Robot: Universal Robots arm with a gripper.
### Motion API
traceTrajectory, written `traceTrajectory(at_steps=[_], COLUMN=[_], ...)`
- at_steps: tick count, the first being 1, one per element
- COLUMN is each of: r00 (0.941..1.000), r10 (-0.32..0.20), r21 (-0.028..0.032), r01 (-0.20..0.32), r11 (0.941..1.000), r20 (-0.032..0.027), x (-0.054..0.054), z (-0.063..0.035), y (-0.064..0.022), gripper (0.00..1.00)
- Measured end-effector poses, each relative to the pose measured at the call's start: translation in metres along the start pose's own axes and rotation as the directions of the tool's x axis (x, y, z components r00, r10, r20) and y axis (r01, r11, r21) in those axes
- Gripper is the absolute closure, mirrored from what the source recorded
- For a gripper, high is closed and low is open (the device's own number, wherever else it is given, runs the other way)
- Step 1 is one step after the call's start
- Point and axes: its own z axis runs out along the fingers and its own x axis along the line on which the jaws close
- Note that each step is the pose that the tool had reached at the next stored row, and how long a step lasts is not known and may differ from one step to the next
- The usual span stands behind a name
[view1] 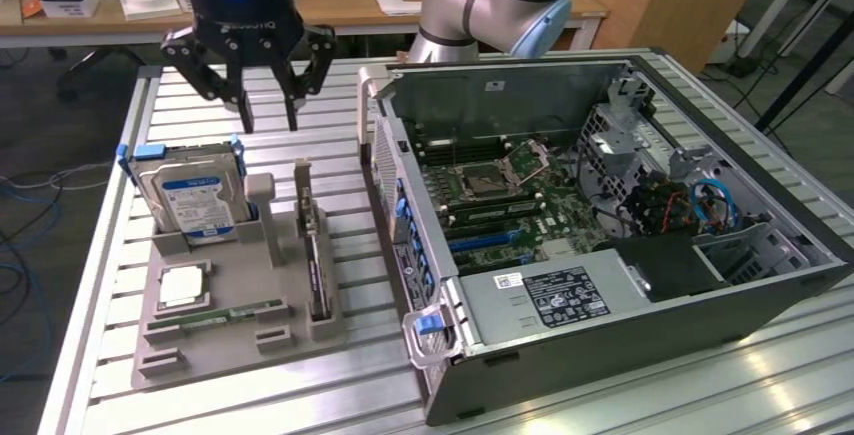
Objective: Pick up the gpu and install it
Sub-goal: 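Pick up the gpu and move the gpu toward the slot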
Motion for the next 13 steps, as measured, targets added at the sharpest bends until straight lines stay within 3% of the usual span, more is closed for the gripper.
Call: traceTrajectory(at_steps=[13], r00=[1.0000], r10=[0.000], r21=[0.0000], r01=[0.000], r11=[1.0000], r20=[-0.0001], x=[0.0001], z=[0.0049], y=[-0.0002], gripper=[0.53])
